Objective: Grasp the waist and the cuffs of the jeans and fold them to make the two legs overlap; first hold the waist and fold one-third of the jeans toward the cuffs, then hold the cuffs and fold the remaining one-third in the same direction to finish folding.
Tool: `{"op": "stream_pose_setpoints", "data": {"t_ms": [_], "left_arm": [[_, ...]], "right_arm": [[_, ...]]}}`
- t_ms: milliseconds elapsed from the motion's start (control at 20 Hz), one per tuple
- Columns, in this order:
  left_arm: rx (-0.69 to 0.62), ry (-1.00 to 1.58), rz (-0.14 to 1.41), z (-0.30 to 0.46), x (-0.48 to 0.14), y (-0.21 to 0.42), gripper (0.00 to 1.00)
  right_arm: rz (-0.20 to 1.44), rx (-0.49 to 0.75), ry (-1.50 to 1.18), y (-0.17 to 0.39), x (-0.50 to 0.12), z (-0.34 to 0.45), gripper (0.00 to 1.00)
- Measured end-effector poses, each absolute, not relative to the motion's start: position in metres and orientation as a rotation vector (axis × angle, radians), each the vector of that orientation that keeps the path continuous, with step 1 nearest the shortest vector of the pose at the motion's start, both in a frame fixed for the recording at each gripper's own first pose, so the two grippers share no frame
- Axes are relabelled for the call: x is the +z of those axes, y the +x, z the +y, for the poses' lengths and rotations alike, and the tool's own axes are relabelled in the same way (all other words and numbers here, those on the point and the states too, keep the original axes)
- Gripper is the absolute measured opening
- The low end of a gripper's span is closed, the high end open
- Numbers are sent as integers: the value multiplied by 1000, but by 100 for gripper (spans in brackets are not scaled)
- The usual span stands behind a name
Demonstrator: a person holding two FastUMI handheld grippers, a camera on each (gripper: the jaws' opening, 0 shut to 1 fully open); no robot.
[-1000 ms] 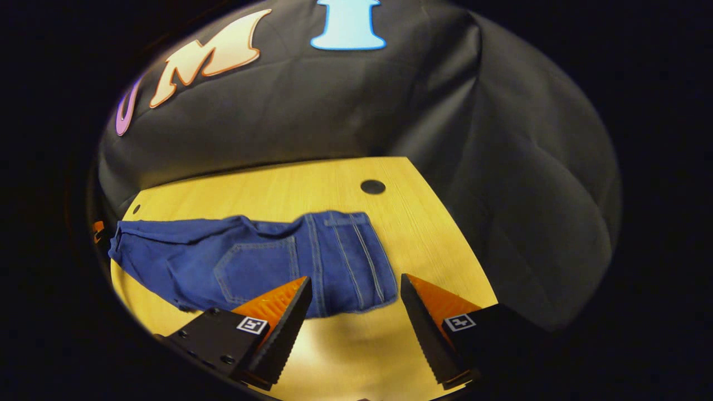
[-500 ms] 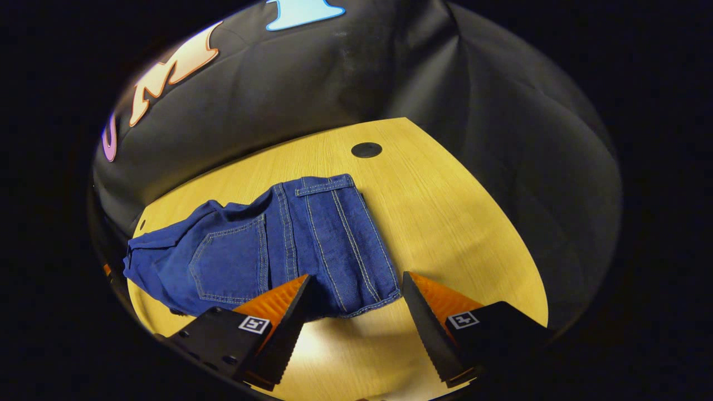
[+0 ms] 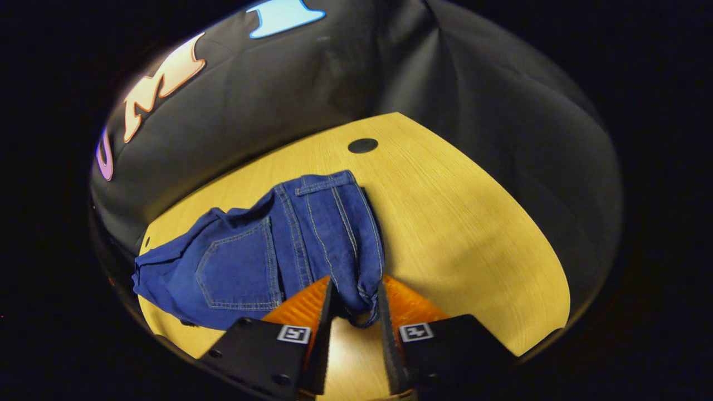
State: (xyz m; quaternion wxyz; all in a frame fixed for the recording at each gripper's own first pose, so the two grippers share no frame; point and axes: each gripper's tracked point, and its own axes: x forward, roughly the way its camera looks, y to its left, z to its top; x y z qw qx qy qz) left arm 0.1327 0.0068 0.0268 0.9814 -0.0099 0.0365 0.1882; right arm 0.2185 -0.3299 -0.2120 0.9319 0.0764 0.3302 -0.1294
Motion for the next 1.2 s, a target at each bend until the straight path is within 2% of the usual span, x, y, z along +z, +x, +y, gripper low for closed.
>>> {"op": "stream_pose_setpoints", "data": {"t_ms": [50,200,400,550,750,1050,1200], "left_arm": [[368,-21,74,0,27,133,95],[341,-55,86,-16,18,134,95],[298,-75,96,-39,7,129,95],[269,-85,108,-46,2,119,94],[254,-67,89,-47,11,109,95],[237,-72,77,-31,11,98,94],[230,-74,70,-20,13,97,95]], "right_arm": [[654,-254,140,219,-211,-329,36],[624,-225,136,219,-210,-326,28],[665,-231,128,211,-208,-321,12],[707,-238,29,206,-206,-324,13],[706,-278,-70,208,-198,-330,7],[701,-465,-185,208,-185,-333,4],[646,-495,-152,212,-166,-320,4]]}}
